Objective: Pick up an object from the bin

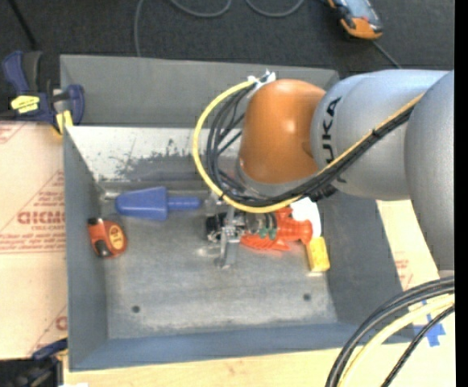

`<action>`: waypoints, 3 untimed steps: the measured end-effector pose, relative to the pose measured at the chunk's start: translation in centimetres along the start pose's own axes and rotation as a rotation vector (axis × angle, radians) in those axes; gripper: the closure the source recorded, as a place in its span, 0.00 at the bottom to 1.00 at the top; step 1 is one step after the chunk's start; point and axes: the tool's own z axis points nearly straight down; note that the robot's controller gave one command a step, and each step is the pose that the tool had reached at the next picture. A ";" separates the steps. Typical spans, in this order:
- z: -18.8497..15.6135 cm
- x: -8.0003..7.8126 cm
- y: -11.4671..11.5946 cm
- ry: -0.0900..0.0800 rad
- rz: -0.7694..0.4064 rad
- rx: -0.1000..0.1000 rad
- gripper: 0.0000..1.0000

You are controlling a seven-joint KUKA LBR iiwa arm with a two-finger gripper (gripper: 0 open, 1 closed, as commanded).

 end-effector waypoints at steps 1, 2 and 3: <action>-0.5 -0.2 0.0 -0.008 0.002 -0.001 0.00; 4.1 -2.3 -0.6 -0.016 0.052 -0.002 0.00; 8.0 -5.7 -3.3 -0.014 0.019 0.000 1.00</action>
Offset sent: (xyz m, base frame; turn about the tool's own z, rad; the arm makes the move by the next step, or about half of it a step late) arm 0.0290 -0.0090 -0.0720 0.0808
